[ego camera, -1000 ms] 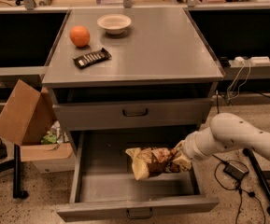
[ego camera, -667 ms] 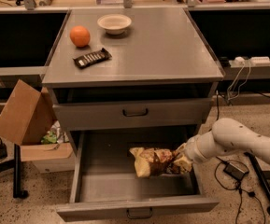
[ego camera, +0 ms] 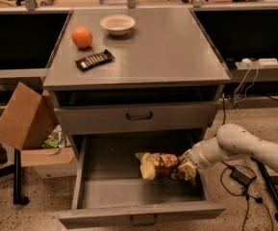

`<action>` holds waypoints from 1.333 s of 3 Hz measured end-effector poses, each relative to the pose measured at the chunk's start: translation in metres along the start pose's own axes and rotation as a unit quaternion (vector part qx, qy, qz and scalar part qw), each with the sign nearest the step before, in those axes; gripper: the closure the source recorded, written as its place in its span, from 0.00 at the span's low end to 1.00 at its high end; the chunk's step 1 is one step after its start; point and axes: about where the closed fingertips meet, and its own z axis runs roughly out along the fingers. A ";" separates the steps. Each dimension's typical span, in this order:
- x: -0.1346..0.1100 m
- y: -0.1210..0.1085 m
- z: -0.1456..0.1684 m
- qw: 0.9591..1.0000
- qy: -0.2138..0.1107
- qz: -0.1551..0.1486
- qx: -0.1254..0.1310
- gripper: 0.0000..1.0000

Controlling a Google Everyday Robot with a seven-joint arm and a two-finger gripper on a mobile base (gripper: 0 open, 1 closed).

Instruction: Place brown chip bag into middle drawer

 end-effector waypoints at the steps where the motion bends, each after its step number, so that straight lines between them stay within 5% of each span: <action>1: 0.006 -0.006 0.010 1.000 -0.001 0.012 -0.011 0.61; 3: 0.011 -0.009 0.025 0.999 -0.011 0.021 -0.032 0.15; 4: 0.006 -0.007 0.022 0.999 -0.014 0.011 -0.028 0.00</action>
Offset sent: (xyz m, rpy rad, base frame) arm 0.0119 -0.0030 -0.0297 0.0571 0.0680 -0.0111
